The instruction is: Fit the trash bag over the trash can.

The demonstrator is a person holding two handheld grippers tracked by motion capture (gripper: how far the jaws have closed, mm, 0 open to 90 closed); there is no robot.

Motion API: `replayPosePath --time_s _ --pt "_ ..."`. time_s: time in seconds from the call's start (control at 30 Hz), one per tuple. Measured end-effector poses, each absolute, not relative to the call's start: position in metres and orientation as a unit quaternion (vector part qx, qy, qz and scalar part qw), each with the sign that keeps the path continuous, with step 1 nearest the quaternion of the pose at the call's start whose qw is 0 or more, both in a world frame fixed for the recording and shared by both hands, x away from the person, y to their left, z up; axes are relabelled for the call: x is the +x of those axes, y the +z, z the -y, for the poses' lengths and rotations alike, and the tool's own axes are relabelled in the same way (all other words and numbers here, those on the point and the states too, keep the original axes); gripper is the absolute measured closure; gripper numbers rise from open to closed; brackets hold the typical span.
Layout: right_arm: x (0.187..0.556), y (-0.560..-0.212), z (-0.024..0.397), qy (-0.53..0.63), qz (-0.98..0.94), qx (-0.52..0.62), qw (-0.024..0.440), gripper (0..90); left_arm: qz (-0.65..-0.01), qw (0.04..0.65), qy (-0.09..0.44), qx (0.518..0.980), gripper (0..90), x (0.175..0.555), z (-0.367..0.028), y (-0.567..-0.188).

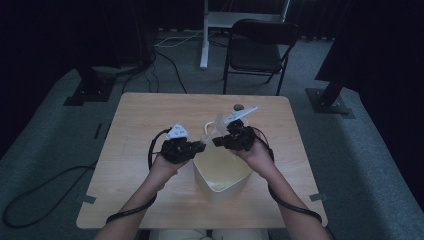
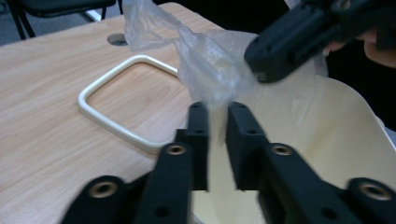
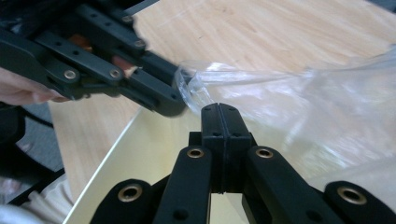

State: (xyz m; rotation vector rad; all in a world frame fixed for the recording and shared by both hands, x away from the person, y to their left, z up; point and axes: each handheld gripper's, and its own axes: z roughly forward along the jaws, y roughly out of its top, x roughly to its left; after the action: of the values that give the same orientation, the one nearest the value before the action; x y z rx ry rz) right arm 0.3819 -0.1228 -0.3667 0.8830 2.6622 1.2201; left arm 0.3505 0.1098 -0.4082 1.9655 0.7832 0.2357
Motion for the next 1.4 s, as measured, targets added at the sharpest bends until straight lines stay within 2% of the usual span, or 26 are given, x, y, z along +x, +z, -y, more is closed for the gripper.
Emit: replayPosePath --time_s 0.03,0.17,0.3,0.4,0.53,0.63,0.67,0.77,0.83,0.93,0.97,1.0,1.1,1.13,1.2,1.4 --pt "0.381 -0.365 0.127 0.403 -0.867 0.291 0.042 90.0 -0.317 0.487 0.096 0.808 90.0 0.349 -0.111 -0.408" --pt "0.375 -0.365 0.136 0.418 -0.859 0.295 0.031 90.0 -0.292 0.488 0.114 0.815 90.0 0.337 -0.107 -0.403" --pt "0.372 -0.368 0.143 0.419 -0.857 0.3 0.028 90.0 -0.286 0.496 0.105 0.813 90.0 0.328 -0.107 -0.403" --pt "0.372 -0.368 0.151 0.406 -0.853 0.323 0.061 90.0 -0.287 0.492 0.108 0.815 90.0 0.325 -0.112 -0.401" --pt "0.376 -0.363 0.169 0.413 -0.838 0.349 0.07 90.0 -0.283 0.483 0.109 0.822 90.0 0.321 -0.117 -0.402" --pt "0.375 -0.36 0.18 0.428 -0.828 0.356 0.057 90.0 -0.29 0.495 0.12 0.81 90.0 0.321 -0.117 -0.401" --pt "0.375 -0.36 0.18 0.433 -0.829 0.35 0.048 90.0 -0.303 0.5 0.124 0.802 86.3 0.323 -0.117 -0.4" --pt "0.369 -0.362 0.172 0.425 -0.839 0.337 0.047 90.0 -0.312 0.5 0.111 0.8 47.8 0.329 -0.11 -0.396" --pt "0.365 -0.364 0.164 0.423 -0.845 0.325 0.041 90.0 -0.302 0.492 0.106 0.81 41.6 0.333 -0.103 -0.396" --pt "0.36 -0.364 0.156 0.425 -0.85 0.308 0.033 90.0 -0.292 0.478 0.1 0.822 40.2 0.337 -0.093 -0.397" --pt "0.359 -0.364 0.155 0.426 -0.85 0.307 0.033 90.0 -0.287 0.475 0.099 0.826 41.8 0.339 -0.09 -0.398" --pt "0.359 -0.364 0.153 0.426 -0.852 0.304 0.032 90.0 -0.28 0.475 0.1 0.828 47.4 0.339 -0.087 -0.399" --pt "0.359 -0.364 0.152 0.423 -0.853 0.303 0.032 90.0 -0.28 0.48 0.104 0.825 80.3 0.339 -0.083 -0.4" --pt "0.359 -0.365 0.152 0.417 -0.855 0.307 0.039 90.0 -0.278 0.48 0.098 0.826 87.4 0.339 -0.082 -0.4" --pt "0.362 -0.366 0.156 0.413 -0.852 0.319 0.046 90.0 -0.269 0.481 0.089 0.83 90.0 0.337 -0.082 -0.402" --pt "0.368 -0.373 0.16 0.419 -0.845 0.331 0.018 90.0 -0.266 0.475 0.089 0.834 90.0 0.331 -0.083 -0.401"
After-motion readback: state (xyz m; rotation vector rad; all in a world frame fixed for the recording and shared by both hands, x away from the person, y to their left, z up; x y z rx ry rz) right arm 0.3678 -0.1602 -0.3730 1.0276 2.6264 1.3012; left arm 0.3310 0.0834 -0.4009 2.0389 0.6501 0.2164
